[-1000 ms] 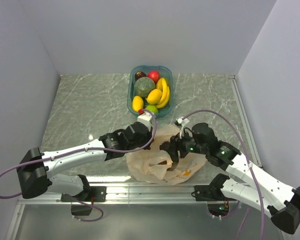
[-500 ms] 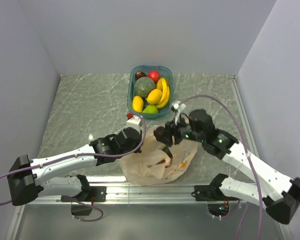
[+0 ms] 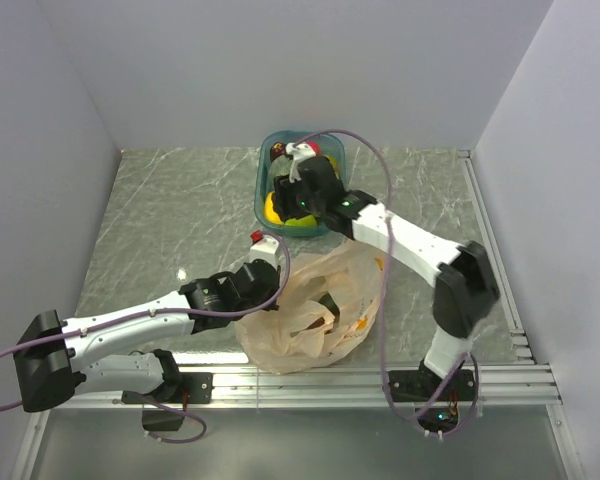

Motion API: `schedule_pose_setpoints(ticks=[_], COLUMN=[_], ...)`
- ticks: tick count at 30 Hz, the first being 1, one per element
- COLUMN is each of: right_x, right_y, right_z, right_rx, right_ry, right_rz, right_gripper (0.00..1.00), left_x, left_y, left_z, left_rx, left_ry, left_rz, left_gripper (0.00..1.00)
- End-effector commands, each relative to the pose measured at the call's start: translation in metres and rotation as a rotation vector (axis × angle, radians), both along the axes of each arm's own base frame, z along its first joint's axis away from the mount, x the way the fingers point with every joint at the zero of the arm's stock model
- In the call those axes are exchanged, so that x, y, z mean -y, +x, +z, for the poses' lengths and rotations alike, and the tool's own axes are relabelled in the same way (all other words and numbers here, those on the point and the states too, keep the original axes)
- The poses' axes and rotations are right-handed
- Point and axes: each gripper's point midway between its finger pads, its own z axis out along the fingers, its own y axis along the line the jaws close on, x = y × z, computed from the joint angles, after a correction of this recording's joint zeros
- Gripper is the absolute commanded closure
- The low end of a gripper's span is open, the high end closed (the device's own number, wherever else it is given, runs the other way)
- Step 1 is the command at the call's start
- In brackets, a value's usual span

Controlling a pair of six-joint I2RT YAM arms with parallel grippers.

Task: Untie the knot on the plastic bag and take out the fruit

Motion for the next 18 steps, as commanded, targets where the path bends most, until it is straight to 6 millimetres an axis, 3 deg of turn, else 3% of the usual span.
schedule_pose_setpoints(ticks=[1, 3, 4, 5, 7, 8, 9, 12, 17, 18], right_x=[-0.002, -0.003, -0.005, -0.008, -0.01, -0.011, -0.012, -0.011, -0.002, 0.003], right_y=[0.048, 0.065, 0.072, 0.078, 0.084, 0.088, 0.089, 0.09, 0.081, 0.076], right_z=[-0.016, -0.022, -0.042, -0.041, -0.055, -0.053, -0.052, -0.044, -0.019, 0.002], right_rx=[0.047, 0.047, 0.024, 0.026, 0.005, 0.007, 0.011, 0.027, 0.051, 0.075], right_ry=[-0.069, -0.09, -0.117, -0.109, -0.127, -0.117, -0.112, -0.1, -0.085, -0.057], right_rz=[-0.128, -0.179, -0.192, -0.203, -0.216, -0.222, -0.224, -0.234, -0.24, -0.248], right_gripper=[0.92, 0.86, 0.8, 0.63, 0.45, 0.31, 0.26, 0.19, 0.18, 0.18], left_x=[0.001, -0.002, -0.003, -0.003, -0.006, -0.007, -0.008, -0.007, -0.007, -0.008], left_y=[0.005, 0.005, 0.004, 0.004, 0.004, 0.004, 0.005, 0.005, 0.007, 0.007], left_z=[0.017, 0.016, 0.015, 0.015, 0.012, 0.011, 0.01, 0.01, 0.01, 0.011], left_rx=[0.026, 0.028, 0.026, 0.024, 0.023, 0.021, 0.024, 0.024, 0.026, 0.027], left_ry=[-0.033, -0.038, -0.038, -0.042, -0.035, -0.035, -0.033, -0.024, -0.013, -0.019], left_rz=[0.033, 0.043, 0.047, 0.054, 0.065, 0.07, 0.073, 0.072, 0.08, 0.082], left_gripper=[1.0, 1.0, 0.99, 0.99, 0.99, 0.99, 0.99, 1.0, 1.0, 1.0])
